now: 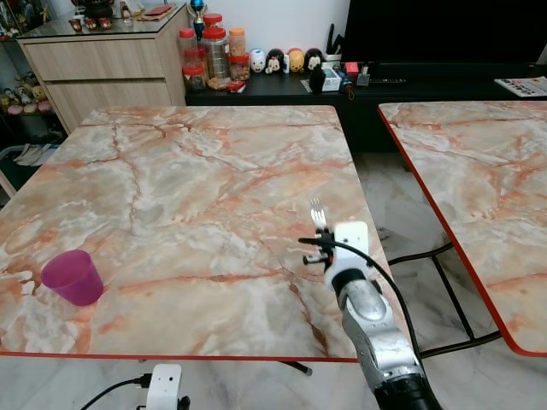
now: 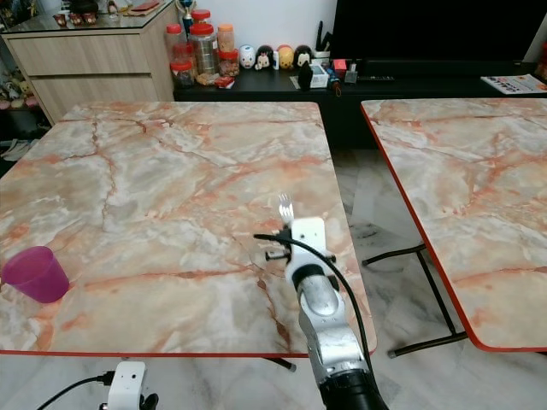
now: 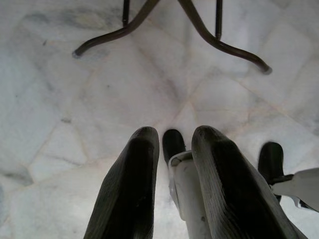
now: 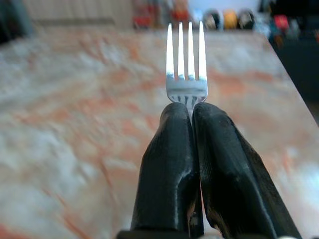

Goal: Setting the table

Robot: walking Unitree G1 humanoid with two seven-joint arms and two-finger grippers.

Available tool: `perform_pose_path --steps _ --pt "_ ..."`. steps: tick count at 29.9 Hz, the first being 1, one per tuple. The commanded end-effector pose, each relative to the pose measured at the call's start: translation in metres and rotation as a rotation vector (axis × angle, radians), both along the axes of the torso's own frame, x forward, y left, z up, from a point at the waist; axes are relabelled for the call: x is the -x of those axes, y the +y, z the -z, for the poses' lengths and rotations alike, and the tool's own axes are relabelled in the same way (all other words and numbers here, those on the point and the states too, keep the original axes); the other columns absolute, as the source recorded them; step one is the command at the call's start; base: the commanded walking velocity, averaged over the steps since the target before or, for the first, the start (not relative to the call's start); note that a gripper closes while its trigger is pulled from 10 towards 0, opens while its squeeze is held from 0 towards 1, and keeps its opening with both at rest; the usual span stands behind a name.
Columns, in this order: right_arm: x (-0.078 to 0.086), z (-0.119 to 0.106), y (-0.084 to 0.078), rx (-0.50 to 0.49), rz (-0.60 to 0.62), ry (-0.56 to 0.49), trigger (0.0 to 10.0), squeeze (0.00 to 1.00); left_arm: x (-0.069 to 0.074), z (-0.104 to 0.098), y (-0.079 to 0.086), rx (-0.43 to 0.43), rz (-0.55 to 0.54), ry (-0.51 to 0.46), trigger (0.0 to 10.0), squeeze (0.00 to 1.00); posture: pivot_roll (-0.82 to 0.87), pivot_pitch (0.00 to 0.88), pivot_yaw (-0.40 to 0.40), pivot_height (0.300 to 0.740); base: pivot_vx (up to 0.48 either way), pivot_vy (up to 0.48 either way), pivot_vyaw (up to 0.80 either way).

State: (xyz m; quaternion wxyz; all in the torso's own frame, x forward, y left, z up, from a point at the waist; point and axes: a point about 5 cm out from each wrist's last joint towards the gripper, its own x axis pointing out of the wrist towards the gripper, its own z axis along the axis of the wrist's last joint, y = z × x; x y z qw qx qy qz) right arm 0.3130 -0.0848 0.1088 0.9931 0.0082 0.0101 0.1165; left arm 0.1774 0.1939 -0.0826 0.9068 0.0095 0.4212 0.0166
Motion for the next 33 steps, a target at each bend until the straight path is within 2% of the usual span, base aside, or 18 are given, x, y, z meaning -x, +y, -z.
perform_pose_path --steps 1,4,11,33 --pt "-0.001 -0.011 0.005 -0.024 -0.023 -0.059 10.0 0.00 0.000 -0.001 0.003 -0.011 -0.021 -0.008 10.0 0.00 0.00 0.000 0.018 0.740 0.000 0.000 0.00" --pt "-0.005 -0.027 0.006 -0.085 -0.009 -0.134 10.0 0.00 -0.001 -0.001 0.004 -0.029 -0.022 -0.007 10.0 0.00 -0.01 0.000 0.019 0.740 0.000 0.000 0.00" --pt "-0.013 -0.034 0.000 -0.077 0.025 -0.164 10.0 0.00 -0.003 -0.001 0.001 -0.041 -0.021 -0.009 10.0 0.00 0.00 0.000 0.007 0.740 0.000 -0.131 0.00" --pt "-0.017 -0.036 -0.006 -0.083 0.055 -0.191 10.0 0.00 -0.005 -0.002 0.002 -0.046 -0.014 -0.005 10.0 0.00 -0.01 0.000 0.015 0.740 0.000 -0.357 0.00"
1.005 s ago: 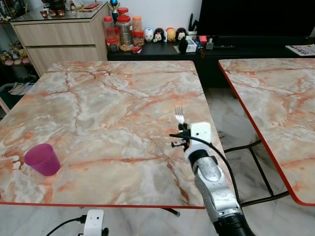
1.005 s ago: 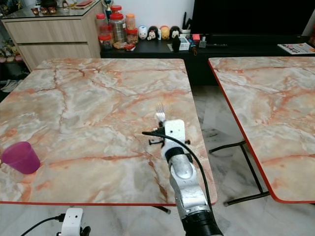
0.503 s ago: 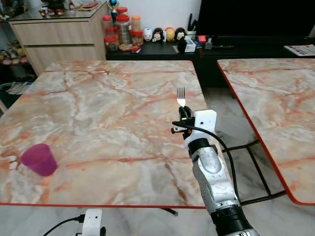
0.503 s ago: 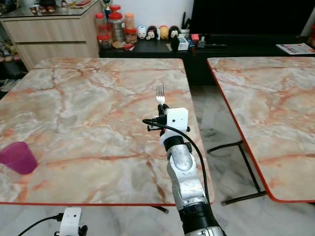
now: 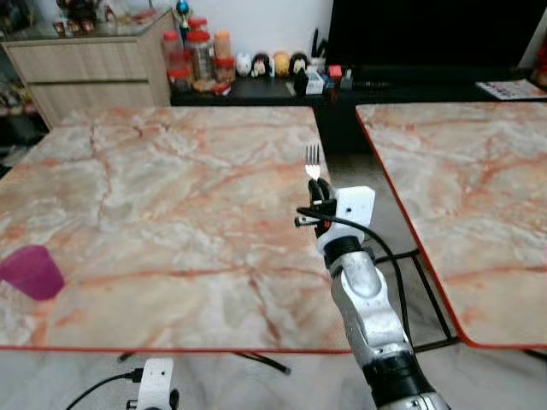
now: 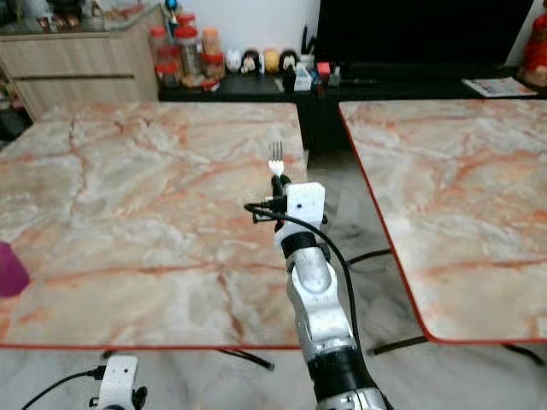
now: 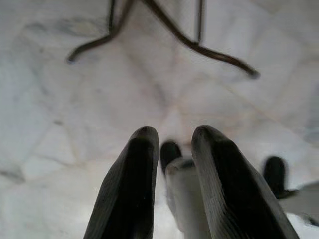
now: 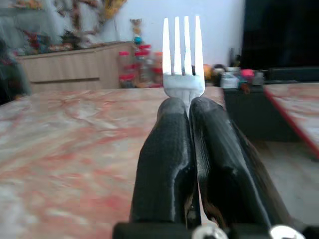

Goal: Setting the table

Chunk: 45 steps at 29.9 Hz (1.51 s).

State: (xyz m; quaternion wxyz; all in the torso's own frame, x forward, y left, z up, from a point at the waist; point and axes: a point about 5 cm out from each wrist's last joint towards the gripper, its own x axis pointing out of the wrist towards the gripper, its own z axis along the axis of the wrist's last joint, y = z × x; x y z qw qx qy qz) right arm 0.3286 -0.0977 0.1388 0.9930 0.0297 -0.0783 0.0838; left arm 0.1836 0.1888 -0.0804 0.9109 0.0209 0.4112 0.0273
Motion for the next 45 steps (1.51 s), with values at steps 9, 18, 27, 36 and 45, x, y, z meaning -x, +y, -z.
perform_pose_path --steps 9,18,27,36,45 --pt "-0.0005 -0.0031 0.0027 -0.010 0.006 -0.007 10.0 0.00 0.0036 0.0013 0.0063 -0.015 -0.008 0.019 10.0 0.00 -0.01 0.000 0.014 0.740 0.000 -0.324 0.00" --pt "-0.0030 -0.0037 0.0014 -0.010 0.013 -0.004 10.0 0.00 0.0027 0.0006 0.0076 -0.026 -0.020 0.014 10.0 0.00 -0.02 0.000 0.016 0.740 0.000 -0.335 0.00" --pt "-0.0032 -0.0031 0.0015 0.013 0.017 0.002 10.0 0.00 0.0049 0.0022 0.0049 -0.020 -0.006 0.024 10.0 0.00 -0.03 0.000 0.018 0.740 0.000 -0.370 0.00" --pt "-0.0020 -0.0010 0.0024 0.011 0.010 0.013 10.0 0.00 0.0063 0.0029 0.0039 -0.018 -0.002 0.025 10.0 0.00 -0.03 0.000 0.012 0.740 0.000 -0.370 0.00" --pt "0.0004 0.0019 0.0036 0.006 0.009 0.026 10.0 0.00 0.0090 0.0034 0.0073 -0.025 -0.001 0.028 10.0 0.00 -0.02 0.000 0.008 0.740 0.000 -0.371 0.00"
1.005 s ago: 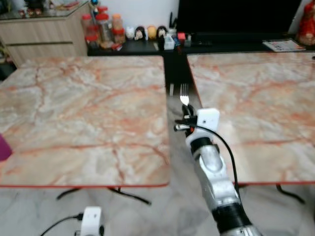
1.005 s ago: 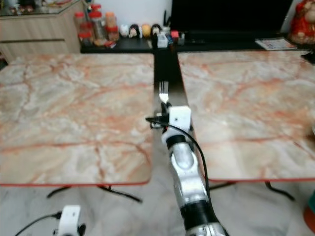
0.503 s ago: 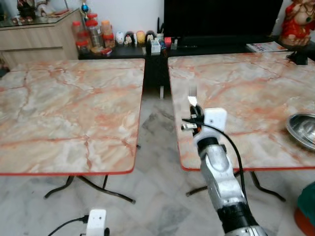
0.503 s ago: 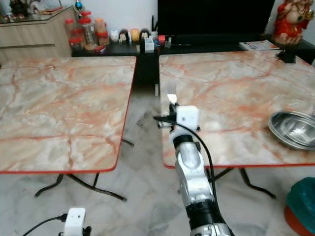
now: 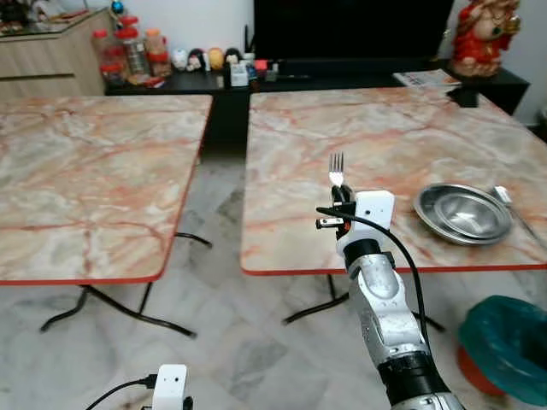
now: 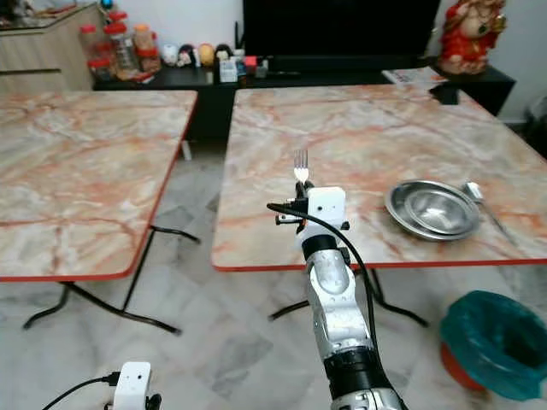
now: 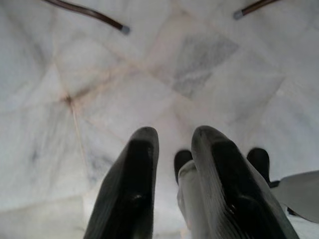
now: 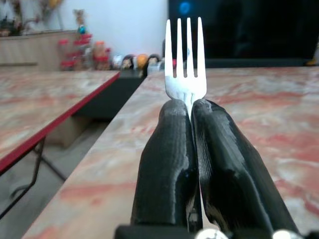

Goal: Setting the table

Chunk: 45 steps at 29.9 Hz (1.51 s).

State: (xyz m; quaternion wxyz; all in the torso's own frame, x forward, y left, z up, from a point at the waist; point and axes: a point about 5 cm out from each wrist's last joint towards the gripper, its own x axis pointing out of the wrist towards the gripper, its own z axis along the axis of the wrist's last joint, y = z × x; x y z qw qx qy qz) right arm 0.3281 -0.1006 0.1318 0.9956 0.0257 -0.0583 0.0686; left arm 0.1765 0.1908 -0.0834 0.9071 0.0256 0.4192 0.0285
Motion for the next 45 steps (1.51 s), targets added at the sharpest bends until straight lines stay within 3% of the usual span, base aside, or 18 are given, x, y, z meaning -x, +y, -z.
perform_pose_path --steps 1,23,28,45 --pt "0.0008 -0.0038 0.0063 0.004 -0.022 -0.010 10.0 0.00 0.0030 0.0007 0.0059 -0.018 -0.002 0.012 10.0 0.00 -0.02 0.000 0.007 0.740 0.000 -0.371 0.00" --pt "0.0036 0.0017 0.0055 0.023 -0.027 0.009 10.0 0.00 0.0041 0.0012 0.0059 -0.025 0.018 0.017 10.0 0.00 -0.02 0.000 0.005 0.740 0.000 -0.371 0.00" --pt "0.0057 0.0053 0.0059 0.030 -0.031 0.021 10.0 0.00 0.0095 0.0049 0.0036 -0.015 0.033 0.064 10.0 0.00 -0.02 0.000 0.009 0.740 0.000 0.000 0.00" --pt "0.0038 0.0036 0.0035 0.027 -0.015 0.025 10.0 0.00 0.0037 0.0019 0.0047 -0.008 -0.001 0.033 10.0 0.00 -0.02 0.000 0.010 0.740 0.157 0.000 -0.08"
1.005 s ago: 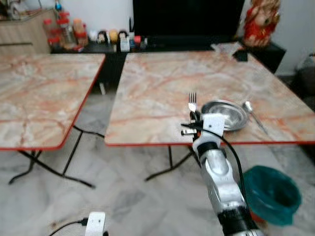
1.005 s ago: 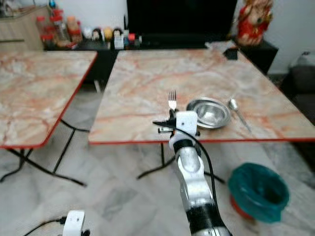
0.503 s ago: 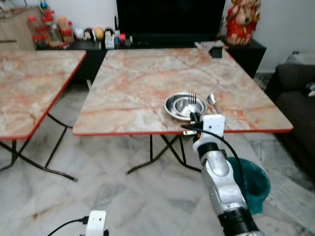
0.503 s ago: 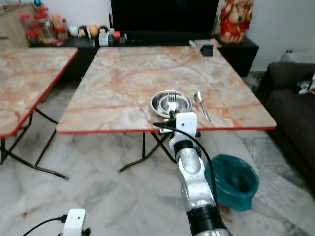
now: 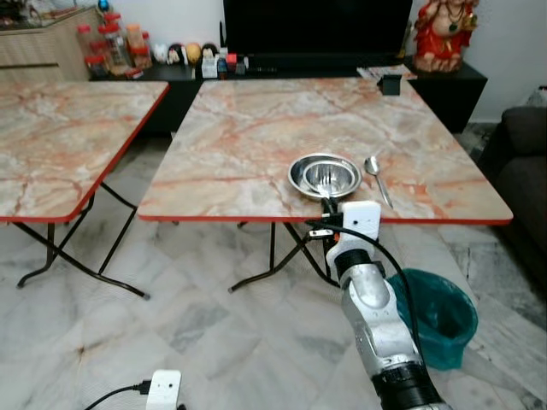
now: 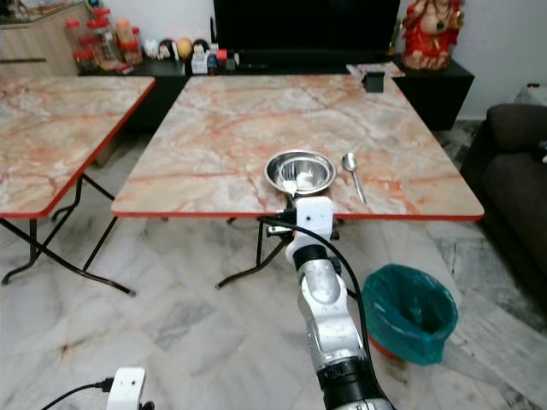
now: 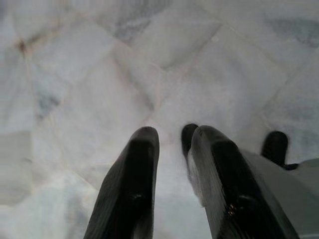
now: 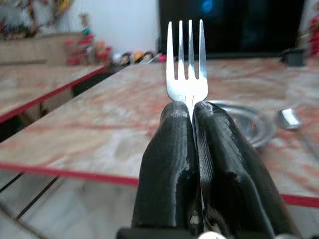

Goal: Setting the table

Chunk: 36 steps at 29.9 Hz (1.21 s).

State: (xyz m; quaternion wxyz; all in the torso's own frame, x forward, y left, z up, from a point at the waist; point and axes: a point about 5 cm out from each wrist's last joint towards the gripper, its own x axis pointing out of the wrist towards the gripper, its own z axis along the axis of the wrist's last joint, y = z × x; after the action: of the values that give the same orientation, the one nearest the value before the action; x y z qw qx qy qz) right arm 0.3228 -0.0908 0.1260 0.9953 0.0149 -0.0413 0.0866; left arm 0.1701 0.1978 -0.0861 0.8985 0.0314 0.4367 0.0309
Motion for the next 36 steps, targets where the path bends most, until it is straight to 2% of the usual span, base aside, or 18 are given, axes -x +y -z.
perform_pose_path --steps 1,16,36 --pt "-0.0016 -0.0028 -0.0066 0.004 0.023 -0.013 10.0 0.00 -0.0026 -0.0008 -0.0024 0.004 0.000 -0.006 10.0 0.00 -0.02 0.000 0.010 0.740 0.345 0.000 0.00" --pt "-0.0042 -0.0058 -0.0030 -0.028 0.022 -0.008 10.0 0.00 0.0012 0.0006 -0.0009 0.004 -0.009 0.001 10.0 0.00 -0.01 0.000 0.009 0.740 0.351 0.000 0.00" --pt "-0.0071 -0.0106 -0.0038 -0.025 0.030 -0.028 10.0 0.00 -0.0020 -0.0004 -0.0038 0.012 -0.015 -0.008 10.0 0.00 -0.01 0.009 0.009 0.740 0.359 0.000 0.00"
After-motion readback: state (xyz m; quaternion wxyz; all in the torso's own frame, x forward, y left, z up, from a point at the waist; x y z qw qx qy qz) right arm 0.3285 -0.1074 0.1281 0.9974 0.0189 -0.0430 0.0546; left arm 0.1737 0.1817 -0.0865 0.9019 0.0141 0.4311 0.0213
